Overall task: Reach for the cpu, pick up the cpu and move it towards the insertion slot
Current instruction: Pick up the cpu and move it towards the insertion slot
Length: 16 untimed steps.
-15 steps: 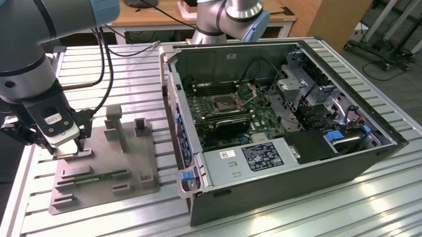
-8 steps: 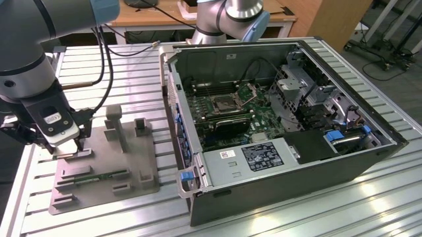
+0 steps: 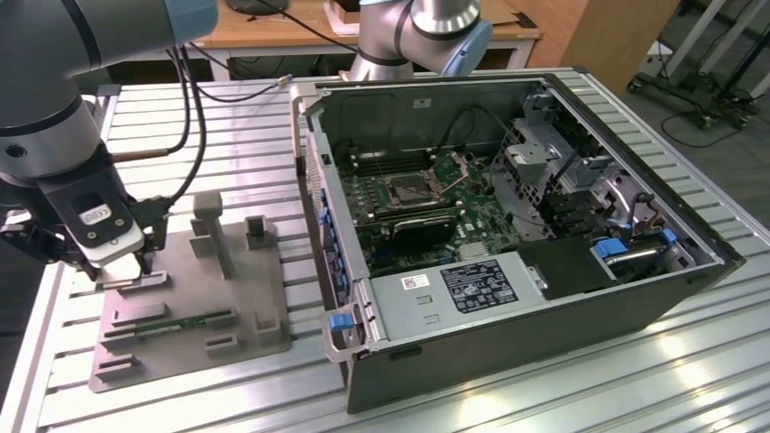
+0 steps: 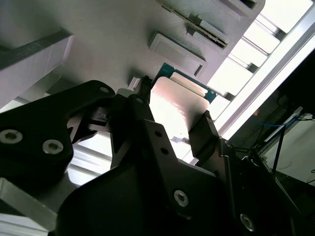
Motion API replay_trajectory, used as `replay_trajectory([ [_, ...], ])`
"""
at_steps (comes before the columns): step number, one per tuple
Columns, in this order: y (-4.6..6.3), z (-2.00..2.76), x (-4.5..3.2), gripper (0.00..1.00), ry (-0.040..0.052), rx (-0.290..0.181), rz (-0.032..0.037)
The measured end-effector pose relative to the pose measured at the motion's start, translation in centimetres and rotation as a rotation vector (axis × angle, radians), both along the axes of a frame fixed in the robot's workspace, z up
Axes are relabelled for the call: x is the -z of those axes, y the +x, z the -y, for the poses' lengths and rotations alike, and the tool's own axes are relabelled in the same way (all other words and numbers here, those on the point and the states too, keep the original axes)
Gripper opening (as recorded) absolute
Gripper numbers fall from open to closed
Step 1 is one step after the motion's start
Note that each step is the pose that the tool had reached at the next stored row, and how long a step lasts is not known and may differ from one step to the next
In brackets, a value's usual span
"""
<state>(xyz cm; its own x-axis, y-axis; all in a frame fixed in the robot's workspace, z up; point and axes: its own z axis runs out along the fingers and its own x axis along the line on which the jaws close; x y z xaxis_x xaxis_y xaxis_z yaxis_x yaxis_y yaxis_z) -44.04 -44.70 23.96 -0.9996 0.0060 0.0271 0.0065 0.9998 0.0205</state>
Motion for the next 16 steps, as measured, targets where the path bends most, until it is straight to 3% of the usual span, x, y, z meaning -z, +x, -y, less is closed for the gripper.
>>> replay_trajectory([
  [16,0.00,0.00,-0.41,0.55,0.0000,0.000,0.0000],
])
